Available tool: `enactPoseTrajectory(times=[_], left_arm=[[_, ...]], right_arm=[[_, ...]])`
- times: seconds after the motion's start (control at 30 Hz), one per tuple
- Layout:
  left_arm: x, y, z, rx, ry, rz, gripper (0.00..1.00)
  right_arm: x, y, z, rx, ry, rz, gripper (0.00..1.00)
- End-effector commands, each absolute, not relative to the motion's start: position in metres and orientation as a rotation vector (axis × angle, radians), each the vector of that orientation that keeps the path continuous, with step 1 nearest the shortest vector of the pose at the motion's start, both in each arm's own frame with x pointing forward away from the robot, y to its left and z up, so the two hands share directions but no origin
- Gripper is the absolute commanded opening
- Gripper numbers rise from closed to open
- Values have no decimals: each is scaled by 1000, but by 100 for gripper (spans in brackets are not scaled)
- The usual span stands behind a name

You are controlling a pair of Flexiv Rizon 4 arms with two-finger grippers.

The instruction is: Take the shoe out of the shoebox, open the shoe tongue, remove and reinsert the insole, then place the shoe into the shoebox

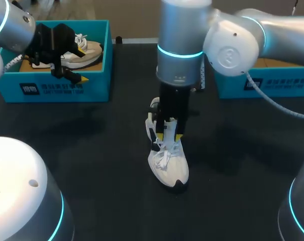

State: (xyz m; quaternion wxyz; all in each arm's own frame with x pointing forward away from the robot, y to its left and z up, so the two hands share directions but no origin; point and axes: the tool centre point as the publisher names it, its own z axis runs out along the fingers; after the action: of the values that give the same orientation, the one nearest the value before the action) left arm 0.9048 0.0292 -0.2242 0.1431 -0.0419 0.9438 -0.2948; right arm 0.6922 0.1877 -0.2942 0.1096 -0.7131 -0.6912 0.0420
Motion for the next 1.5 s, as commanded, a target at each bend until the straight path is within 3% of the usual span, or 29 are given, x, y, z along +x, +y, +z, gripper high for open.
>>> enactPoseTrajectory(times=[0.03, 0.1, 0.13, 0.17, 0.27, 0.47, 0.5, 0.6, 0.63, 1.5], left_arm=[[904, 29, -224, -122, 2723, -844, 100], [904, 29, -224, -122, 2723, -844, 100], [904, 29, -224, -122, 2723, -844, 100], [904, 29, -224, -122, 2723, -844, 100], [904, 29, -224, -122, 2723, -844, 100], [904, 29, -224, -122, 2723, -844, 100], [904, 29, -224, -122, 2723, -844, 100], [904, 29, -224, -122, 2723, -844, 100], [904, 29, -224, -122, 2723, -844, 100], [904, 29, -224, -122, 2723, -844, 100]], right_arm=[[692, 188, -296, -2091, -2027, 116, 49], [694, 191, -300, -2087, -2020, 112, 63], [695, 192, -303, -2078, -2015, 115, 80], [697, 194, -304, -2072, -2016, 116, 87], [703, 199, -306, -2063, -2027, 103, 96], [712, 202, -312, -2039, -2034, 99, 89], [713, 202, -312, -2037, -2035, 98, 84], [715, 202, -312, -2035, -2041, 97, 46], [716, 201, -311, -2034, -2043, 99, 44], [744, 186, -319, -2028, -2089, 111, 47]])
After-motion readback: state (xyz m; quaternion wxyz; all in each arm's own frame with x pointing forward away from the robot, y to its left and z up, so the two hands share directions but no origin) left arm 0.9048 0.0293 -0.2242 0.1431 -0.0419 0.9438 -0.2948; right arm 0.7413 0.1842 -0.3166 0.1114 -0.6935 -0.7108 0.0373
